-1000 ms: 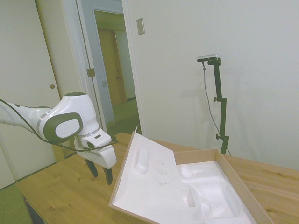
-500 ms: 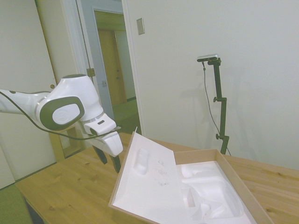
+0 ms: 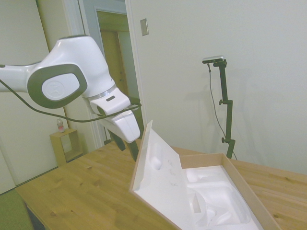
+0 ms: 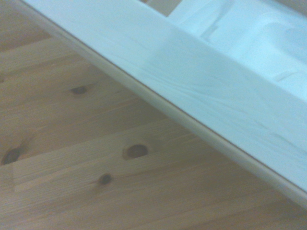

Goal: Close the box

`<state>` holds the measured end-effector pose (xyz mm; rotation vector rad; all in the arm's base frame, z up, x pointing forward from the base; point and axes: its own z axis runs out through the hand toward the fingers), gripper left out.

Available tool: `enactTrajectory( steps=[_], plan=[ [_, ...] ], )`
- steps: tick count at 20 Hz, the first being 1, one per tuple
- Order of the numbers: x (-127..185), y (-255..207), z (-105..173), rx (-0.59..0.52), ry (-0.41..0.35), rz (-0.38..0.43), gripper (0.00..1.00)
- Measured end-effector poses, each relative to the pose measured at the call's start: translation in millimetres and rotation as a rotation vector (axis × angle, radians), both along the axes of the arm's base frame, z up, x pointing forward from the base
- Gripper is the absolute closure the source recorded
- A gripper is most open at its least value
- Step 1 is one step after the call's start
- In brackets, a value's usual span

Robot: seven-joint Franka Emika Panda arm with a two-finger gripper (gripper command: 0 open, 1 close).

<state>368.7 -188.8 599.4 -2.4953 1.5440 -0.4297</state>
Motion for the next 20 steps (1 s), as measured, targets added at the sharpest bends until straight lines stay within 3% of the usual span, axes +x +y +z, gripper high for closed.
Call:
enactTrajectory(
  steps=[4, 12, 16, 20],
  plan=[
    [-7, -61, 18, 0.034, -0.026, -0.054, 0.00],
    [50, -122, 73, 0.060, -0.060, -0.113, 0.00],
    [62, -113, 65, 0.060, -0.041, -0.089, 0.00],
    [67, -55, 33, 0.068, 0.010, 0.014, 0.00]
  ],
)
